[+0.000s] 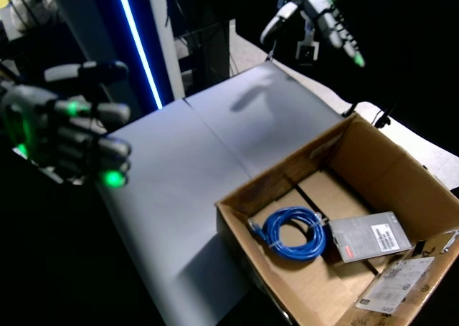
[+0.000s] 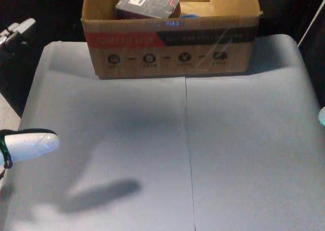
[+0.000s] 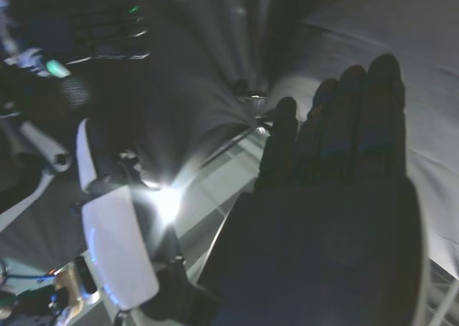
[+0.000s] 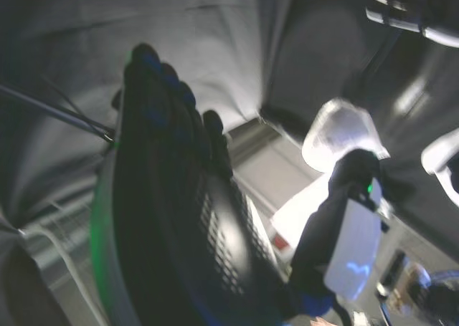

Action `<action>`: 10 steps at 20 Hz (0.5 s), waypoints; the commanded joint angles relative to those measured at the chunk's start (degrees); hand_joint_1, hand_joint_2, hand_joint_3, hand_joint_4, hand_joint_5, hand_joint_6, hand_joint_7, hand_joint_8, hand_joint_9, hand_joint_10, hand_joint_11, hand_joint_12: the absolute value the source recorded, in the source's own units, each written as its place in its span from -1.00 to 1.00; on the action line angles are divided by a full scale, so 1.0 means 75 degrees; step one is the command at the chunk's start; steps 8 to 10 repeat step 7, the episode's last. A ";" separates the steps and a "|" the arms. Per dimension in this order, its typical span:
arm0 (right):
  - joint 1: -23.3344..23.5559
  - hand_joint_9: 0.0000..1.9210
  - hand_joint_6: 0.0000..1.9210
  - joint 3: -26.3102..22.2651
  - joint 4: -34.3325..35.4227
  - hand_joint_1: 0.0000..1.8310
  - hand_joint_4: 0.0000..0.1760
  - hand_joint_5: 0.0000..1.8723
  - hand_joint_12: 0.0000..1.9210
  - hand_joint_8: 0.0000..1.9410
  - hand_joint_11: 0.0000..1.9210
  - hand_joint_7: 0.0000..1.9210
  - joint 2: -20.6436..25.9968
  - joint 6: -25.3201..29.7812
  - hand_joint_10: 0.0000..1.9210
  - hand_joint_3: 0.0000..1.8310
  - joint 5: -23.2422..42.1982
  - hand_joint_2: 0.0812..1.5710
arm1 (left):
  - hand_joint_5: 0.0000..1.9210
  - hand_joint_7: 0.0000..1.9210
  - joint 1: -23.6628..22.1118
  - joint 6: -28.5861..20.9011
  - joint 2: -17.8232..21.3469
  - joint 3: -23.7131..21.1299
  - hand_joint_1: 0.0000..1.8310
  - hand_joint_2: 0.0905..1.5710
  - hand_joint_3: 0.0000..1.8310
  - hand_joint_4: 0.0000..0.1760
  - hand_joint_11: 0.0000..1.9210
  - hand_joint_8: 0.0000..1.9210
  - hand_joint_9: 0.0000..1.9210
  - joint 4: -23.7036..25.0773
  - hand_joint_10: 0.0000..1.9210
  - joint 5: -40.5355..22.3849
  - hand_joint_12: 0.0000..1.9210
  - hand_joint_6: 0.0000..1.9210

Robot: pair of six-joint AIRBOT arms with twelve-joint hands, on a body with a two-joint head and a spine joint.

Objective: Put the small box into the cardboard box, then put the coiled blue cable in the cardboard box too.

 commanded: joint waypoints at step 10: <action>0.0048 -1.00 -1.00 0.0079 0.0019 -0.25 1.00 -1.00 -1.00 -1.00 -1.00 -1.00 0.0091 0.0069 -1.00 -1.00 0.0982 0.04 | -0.94 -1.00 -0.0030 -0.0029 -0.0018 0.0018 -0.27 -0.08 -1.00 0.75 -0.99 -1.00 -1.00 -0.0019 -1.00 -0.0926 -0.99 -1.00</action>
